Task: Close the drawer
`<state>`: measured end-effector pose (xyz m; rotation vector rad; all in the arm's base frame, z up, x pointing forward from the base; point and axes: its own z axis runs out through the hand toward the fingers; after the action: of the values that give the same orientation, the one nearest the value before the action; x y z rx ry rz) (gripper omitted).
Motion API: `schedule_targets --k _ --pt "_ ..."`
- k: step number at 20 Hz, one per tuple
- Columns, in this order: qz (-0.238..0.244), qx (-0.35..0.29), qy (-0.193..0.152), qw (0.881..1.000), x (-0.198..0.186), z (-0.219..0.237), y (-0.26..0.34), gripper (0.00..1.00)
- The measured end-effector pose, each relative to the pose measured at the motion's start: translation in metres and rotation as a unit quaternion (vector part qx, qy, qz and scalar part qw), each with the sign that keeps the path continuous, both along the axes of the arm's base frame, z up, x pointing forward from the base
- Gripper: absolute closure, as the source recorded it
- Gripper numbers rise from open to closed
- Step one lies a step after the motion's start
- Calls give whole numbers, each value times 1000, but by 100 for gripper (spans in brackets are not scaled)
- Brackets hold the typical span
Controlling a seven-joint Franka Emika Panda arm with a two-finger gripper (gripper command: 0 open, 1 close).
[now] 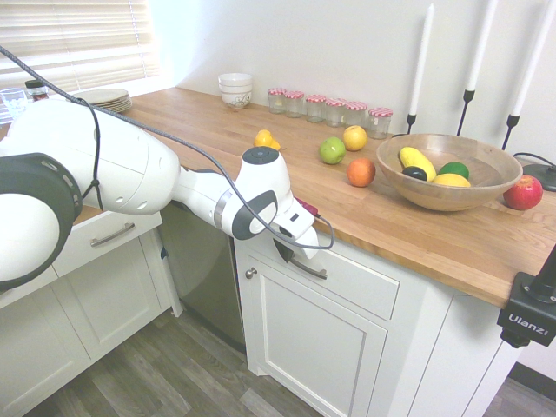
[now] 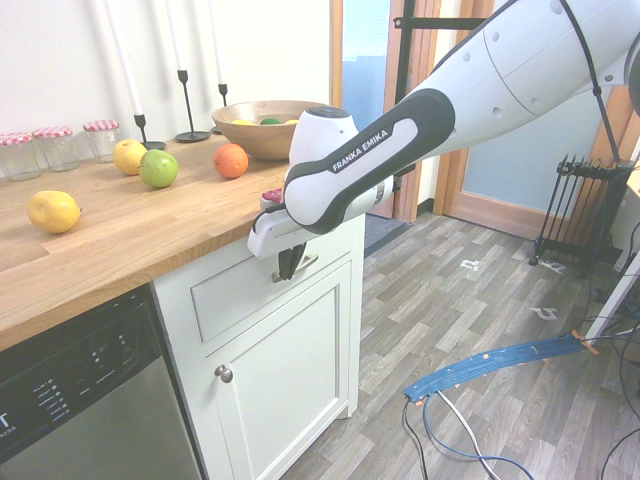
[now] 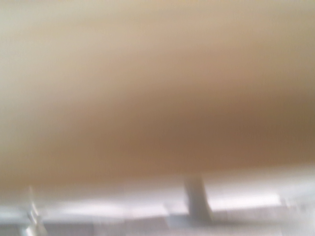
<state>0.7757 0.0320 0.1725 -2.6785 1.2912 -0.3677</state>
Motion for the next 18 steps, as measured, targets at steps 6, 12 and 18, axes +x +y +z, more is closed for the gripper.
schedule_targets --k 6,12,18 --pt "20 -19 81 996 -22 11 0 100" --pt "30 -27 96 995 -61 92 -17 100" --pt "42 -20 99 994 -124 159 -56 100"
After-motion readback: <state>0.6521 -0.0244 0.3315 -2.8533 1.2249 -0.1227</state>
